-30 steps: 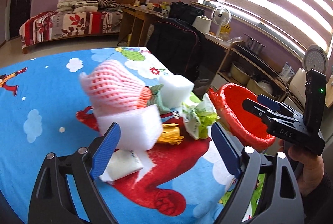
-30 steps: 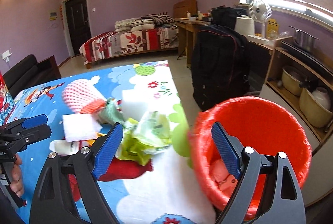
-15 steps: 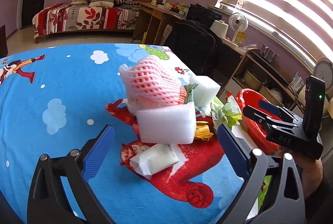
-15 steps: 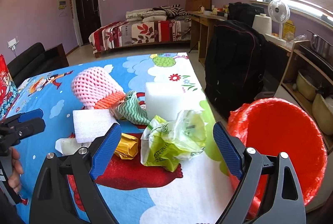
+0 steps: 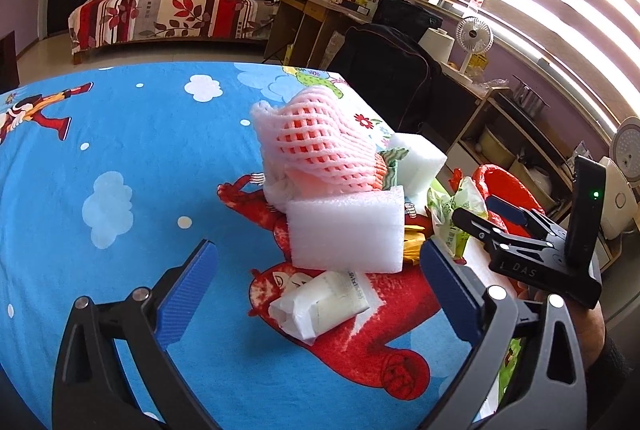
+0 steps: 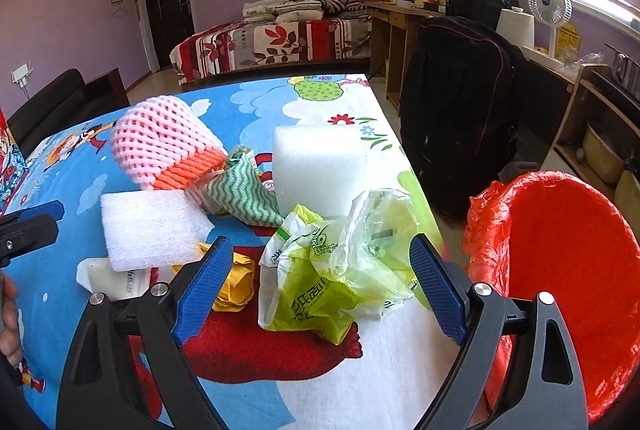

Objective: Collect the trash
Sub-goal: 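Grasp the green plastic bag with the right gripper while the left grasps a foam block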

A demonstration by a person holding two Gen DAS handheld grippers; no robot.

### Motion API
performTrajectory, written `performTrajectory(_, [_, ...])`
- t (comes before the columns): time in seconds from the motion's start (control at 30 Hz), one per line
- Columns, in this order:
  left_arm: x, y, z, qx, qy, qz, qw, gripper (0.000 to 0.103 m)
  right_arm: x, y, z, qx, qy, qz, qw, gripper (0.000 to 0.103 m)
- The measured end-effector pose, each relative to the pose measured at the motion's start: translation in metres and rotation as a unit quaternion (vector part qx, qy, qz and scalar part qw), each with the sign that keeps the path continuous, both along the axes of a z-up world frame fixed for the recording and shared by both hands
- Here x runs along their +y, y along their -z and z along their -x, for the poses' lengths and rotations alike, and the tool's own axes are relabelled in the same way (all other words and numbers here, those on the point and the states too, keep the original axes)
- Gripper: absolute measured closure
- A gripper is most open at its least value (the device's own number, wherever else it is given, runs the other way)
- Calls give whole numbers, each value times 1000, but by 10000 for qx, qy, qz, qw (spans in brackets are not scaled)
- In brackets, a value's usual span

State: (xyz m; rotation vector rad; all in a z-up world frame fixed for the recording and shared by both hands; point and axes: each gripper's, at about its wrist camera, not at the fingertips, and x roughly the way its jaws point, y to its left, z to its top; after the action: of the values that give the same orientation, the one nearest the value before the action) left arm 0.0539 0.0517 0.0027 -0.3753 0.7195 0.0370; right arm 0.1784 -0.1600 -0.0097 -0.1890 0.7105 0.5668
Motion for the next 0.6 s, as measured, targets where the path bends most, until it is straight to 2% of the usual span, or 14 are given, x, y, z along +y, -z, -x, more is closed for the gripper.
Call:
performTrajectory(0.3, [-3, 11, -19, 208, 187, 113, 9995, 5, 7, 17, -12, 210, -140, 161, 9996, 20])
performTrajectory(0.43, [-8, 16, -33, 342, 357, 147, 9987, 5, 6, 24, -12, 335, -159, 164, 9992, 36])
performTrajectory(0.6, [-11, 22, -50, 430, 568, 226, 9972, 5, 2, 23, -9, 299, -213, 104, 9993, 47])
